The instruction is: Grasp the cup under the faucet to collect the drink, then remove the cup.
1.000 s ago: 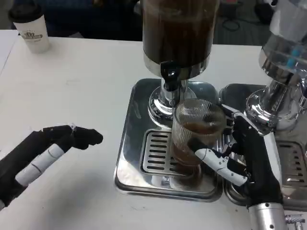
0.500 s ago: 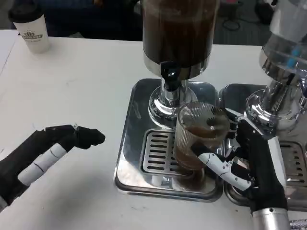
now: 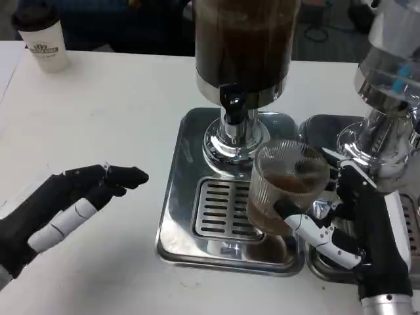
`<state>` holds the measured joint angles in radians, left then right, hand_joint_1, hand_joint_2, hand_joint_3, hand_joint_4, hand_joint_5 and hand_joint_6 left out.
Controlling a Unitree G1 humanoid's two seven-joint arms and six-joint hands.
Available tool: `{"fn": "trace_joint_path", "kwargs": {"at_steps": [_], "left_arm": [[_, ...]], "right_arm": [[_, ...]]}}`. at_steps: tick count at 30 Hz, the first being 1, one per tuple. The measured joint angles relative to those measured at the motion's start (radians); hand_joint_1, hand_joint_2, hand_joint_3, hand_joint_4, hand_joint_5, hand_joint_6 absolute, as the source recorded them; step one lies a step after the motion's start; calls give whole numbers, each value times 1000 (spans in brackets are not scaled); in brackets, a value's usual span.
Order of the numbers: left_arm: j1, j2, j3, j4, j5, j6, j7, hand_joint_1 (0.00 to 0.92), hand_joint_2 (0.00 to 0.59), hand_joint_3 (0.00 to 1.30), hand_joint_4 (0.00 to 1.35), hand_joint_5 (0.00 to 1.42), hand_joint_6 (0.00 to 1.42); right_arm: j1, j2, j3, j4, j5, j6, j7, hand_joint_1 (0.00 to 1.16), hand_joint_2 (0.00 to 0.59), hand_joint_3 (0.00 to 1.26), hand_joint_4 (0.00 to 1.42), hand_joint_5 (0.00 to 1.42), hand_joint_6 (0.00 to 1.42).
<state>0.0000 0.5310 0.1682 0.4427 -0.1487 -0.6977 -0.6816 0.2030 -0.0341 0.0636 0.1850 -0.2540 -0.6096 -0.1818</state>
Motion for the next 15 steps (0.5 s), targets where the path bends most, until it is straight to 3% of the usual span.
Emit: {"fn": "trace_joint_path", "kwargs": {"at_steps": [15], "left_arm": [[71,13,-51,-79,163,-150,95,0,75,284,95,96,168]], "right_arm": [[47,-6,-12,-83,21,30,35,855,188,608,743,1002,1315]]}}
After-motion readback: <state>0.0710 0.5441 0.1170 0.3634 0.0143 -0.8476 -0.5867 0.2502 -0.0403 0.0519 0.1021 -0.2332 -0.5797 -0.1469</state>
